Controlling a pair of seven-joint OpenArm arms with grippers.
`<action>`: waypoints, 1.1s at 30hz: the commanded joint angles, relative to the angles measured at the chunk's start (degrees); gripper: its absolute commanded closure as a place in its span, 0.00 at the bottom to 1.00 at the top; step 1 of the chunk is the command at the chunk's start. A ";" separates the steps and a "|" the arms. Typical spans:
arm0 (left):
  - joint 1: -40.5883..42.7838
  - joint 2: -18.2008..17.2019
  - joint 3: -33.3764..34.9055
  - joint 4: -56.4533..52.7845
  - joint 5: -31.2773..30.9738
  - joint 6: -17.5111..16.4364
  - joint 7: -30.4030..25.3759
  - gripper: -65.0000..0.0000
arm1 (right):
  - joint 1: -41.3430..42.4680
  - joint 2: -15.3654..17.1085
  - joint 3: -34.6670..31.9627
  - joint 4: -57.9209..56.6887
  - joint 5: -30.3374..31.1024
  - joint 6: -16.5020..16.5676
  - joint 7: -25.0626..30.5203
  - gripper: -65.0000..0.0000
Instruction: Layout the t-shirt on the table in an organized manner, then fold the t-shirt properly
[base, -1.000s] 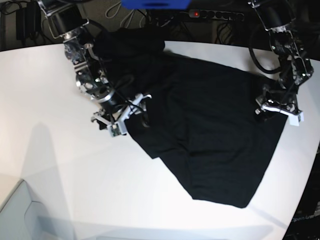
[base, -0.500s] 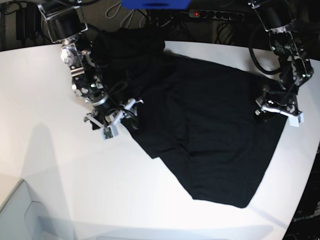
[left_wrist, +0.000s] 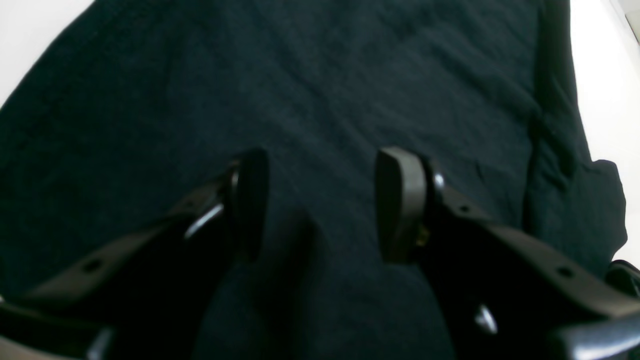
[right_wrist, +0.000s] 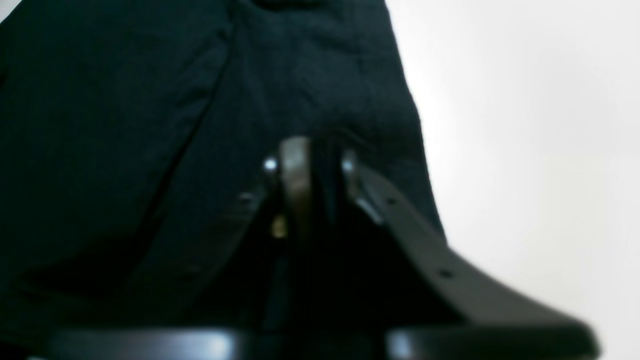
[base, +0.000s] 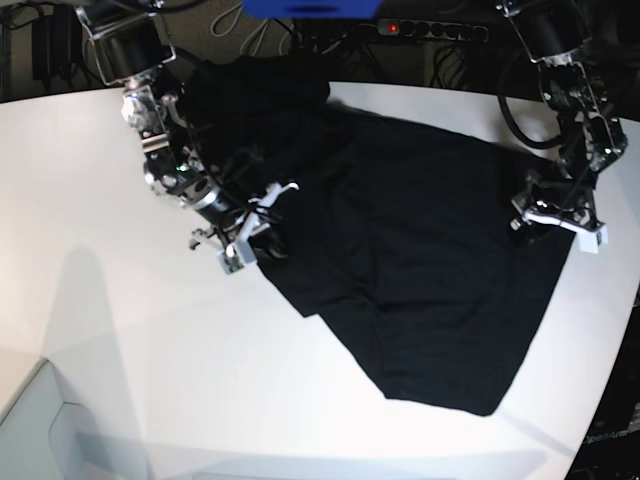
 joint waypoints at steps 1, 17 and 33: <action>-0.77 -0.86 -0.18 0.88 -0.76 -0.55 -1.14 0.49 | 0.91 0.18 0.33 0.92 0.42 0.31 1.67 1.00; -1.47 -0.86 -0.35 -1.23 -0.85 -0.64 -1.14 0.49 | -0.32 -5.98 15.01 3.82 2.00 0.22 1.41 0.78; -2.26 -0.86 -0.18 -1.23 -0.85 -0.72 -1.14 0.49 | 1.53 -7.82 14.40 3.65 1.91 4.18 -7.73 0.46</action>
